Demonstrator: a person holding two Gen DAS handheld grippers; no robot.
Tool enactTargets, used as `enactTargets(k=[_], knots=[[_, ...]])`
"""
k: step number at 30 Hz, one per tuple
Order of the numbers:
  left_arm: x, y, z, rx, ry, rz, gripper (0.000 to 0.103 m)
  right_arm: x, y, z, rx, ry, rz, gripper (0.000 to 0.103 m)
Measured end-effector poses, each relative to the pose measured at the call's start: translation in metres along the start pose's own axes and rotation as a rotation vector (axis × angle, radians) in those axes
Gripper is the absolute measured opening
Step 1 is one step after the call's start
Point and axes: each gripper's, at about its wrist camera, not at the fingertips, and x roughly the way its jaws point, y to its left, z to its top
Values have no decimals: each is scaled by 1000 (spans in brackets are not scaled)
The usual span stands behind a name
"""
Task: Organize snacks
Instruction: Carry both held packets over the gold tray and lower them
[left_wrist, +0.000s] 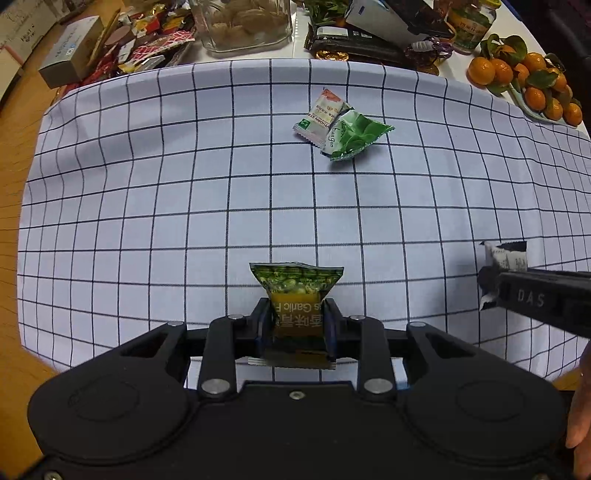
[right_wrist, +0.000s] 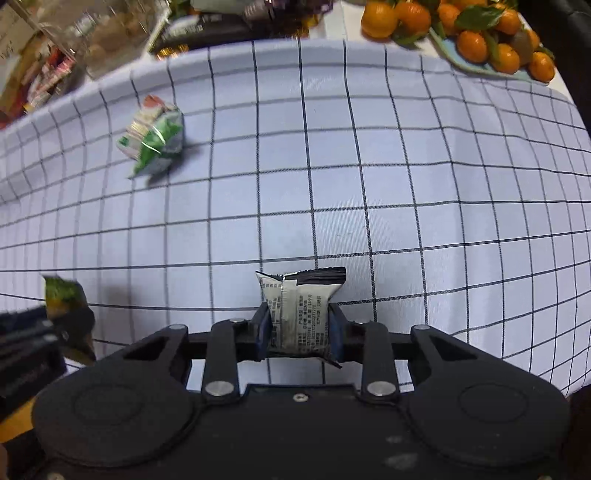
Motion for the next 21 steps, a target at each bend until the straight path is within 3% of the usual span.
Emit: enactTargets(k=[5,13,17,21], knots=[[-20,0,-55,-25,-30,-19,38,-39,-6,-47,17,-128,30,32],[-25,-13,-136,-48,-42,28,38,-58,-13,-156,43,-175,157,32],[-27,-19,-156,-51,-40,49,38,-53,-17,-200,53,-180,127,32],[-30,-24,-154,-50,-49,55,38,-48,-18,-218,58,-155,124,32]])
